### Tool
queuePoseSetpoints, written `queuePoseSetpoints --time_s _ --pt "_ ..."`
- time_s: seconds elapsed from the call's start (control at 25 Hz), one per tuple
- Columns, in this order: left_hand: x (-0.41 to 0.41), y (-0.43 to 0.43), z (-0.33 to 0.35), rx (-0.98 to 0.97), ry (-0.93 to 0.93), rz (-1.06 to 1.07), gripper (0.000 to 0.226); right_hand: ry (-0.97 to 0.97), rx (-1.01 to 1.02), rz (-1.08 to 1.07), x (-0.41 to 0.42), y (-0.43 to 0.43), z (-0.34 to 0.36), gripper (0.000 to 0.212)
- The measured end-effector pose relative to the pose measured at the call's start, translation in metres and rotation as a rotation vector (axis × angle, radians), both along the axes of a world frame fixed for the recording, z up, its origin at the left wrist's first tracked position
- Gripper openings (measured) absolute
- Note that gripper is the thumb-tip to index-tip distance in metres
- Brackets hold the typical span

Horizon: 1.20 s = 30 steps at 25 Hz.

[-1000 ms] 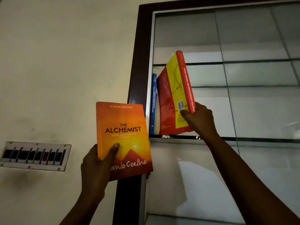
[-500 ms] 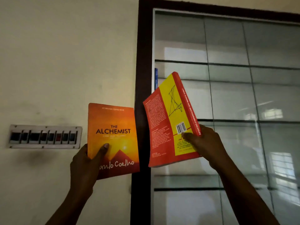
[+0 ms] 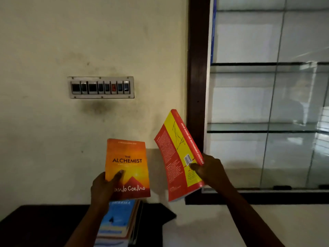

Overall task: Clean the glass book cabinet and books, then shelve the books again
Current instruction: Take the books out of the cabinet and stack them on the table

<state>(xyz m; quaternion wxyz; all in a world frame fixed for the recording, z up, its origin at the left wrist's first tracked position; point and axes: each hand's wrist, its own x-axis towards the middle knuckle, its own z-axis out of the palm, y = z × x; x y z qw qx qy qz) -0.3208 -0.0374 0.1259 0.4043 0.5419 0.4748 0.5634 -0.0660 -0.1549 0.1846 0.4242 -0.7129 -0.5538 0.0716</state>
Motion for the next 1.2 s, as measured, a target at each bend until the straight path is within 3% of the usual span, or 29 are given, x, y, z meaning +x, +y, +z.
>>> queuePoseSetpoints --time_s 0.2,0.36,0.44,0.52,0.6,0.64,0.68,0.76,0.8,0.92,1.0,1.12,1.2 --pt "-0.037 0.07 -0.084 -0.329 0.006 -0.036 0.027 -0.06 -0.155 0.055 -0.029 0.055 -0.043 0.038" --pt "-0.054 0.129 -0.135 -0.47 0.242 -0.11 0.039 -0.077 -0.209 0.081 -0.037 0.098 -0.065 0.037" --pt "-0.06 0.153 -0.154 -0.519 0.467 -0.085 0.043 -0.131 -0.236 0.1 -0.041 0.119 -0.073 0.039" --pt "-0.065 0.161 -0.168 -0.535 0.84 -0.02 0.048 -0.189 -0.261 0.097 -0.047 0.136 -0.079 0.04" --pt "-0.056 0.151 -0.167 -0.325 0.962 0.034 0.046 -0.238 -0.265 0.099 -0.054 0.146 -0.087 0.042" --pt "-0.044 0.138 -0.153 -0.24 0.775 -0.024 0.038 -0.264 -0.273 0.104 -0.062 0.15 -0.09 0.043" --pt "-0.031 0.122 -0.134 -0.279 0.445 -0.123 0.029 -0.307 -0.276 0.103 -0.073 0.153 -0.094 0.044" --pt "-0.005 0.101 -0.095 -0.496 -0.106 -0.407 0.035 -0.459 -0.282 0.1 -0.1 0.157 -0.102 0.045" --pt "0.004 0.097 -0.085 -0.552 -0.247 -0.464 0.043 -0.55 -0.3 0.115 -0.116 0.157 -0.106 0.046" --pt "0.009 0.1 -0.084 -0.491 -0.455 -0.304 0.033 -0.703 -0.348 0.194 -0.161 0.151 -0.11 0.054" --pt "-0.011 0.103 -0.088 -0.549 -0.567 -0.272 0.03 -0.688 -0.415 0.235 -0.177 0.153 -0.104 0.057" --pt "-0.054 0.125 -0.093 -0.663 -0.629 -0.404 0.044 -0.206 -0.501 0.309 -0.174 0.169 -0.098 0.051" --pt "-0.08 0.144 -0.09 -0.738 -0.66 -0.519 0.058 0.042 -0.476 0.24 -0.165 0.184 -0.114 0.054"
